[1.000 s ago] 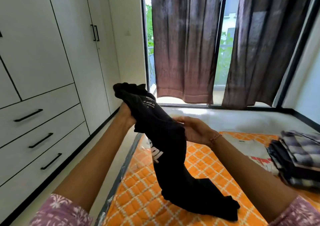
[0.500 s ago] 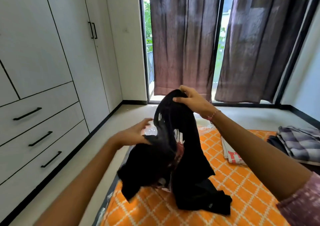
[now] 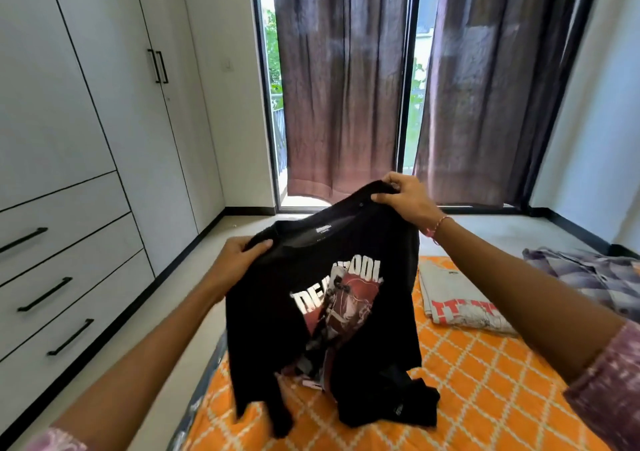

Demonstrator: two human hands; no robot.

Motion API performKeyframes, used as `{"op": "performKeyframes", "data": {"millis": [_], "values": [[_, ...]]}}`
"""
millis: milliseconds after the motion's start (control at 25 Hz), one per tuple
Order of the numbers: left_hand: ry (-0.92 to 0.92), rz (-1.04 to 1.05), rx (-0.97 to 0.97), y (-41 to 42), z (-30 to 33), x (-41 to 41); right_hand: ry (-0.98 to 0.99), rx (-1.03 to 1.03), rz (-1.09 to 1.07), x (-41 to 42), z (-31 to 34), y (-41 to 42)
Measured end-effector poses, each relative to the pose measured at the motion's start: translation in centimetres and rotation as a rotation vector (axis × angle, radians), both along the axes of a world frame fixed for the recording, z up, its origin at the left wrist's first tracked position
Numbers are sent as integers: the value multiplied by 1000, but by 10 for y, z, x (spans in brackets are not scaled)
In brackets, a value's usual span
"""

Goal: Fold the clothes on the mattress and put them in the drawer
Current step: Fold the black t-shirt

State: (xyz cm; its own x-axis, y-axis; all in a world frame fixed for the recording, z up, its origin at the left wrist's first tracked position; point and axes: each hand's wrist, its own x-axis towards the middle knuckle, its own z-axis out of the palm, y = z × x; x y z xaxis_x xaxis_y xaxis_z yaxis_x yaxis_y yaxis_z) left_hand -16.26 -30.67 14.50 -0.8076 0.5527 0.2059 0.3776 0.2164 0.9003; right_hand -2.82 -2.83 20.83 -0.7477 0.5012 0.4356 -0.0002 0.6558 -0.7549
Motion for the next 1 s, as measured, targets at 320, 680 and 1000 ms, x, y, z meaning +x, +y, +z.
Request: {"op": "performKeyframes", "data": {"millis": [320,680,1000], "values": [[316,116,-311,-8,54,-37,-628,-306,495,12,-5,14],[165,-360,-703,-7,54,-12,-568,881,-511,14,0,9],[-802,-11,35,53,12,18,-19,-1140,-62,-5,-23,-17]]}}
